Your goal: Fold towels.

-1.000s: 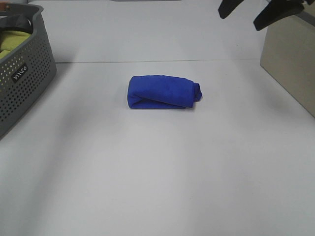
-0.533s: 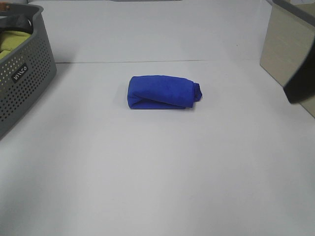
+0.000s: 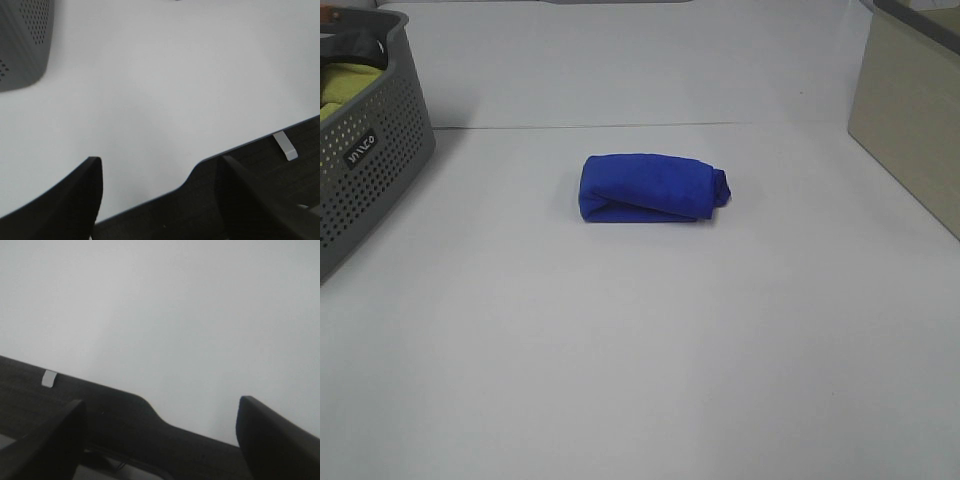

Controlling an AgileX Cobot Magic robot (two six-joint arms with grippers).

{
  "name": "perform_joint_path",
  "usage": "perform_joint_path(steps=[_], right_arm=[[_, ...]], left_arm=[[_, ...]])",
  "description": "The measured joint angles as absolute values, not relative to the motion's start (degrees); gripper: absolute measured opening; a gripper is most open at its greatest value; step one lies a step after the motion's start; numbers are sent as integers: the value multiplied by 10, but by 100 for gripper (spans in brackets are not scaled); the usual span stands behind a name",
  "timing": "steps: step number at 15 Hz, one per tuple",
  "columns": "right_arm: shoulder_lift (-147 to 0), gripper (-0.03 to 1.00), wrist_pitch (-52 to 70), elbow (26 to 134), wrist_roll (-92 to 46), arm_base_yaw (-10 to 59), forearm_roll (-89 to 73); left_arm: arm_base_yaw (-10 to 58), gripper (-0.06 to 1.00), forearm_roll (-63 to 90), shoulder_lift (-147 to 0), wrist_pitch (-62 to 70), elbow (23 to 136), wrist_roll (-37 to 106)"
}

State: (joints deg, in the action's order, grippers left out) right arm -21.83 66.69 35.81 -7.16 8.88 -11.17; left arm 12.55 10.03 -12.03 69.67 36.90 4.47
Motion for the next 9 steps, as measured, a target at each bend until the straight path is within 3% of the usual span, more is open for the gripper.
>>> perform_joint_path(steps=[4,9], right_arm=[[-84,77,653,312,-72,89,-53],[-79,77,614,292,-72,89,-50]], left_arm=[[125,62,110,-44,684,313,131],[125,62,124,-43,619,290,155]])
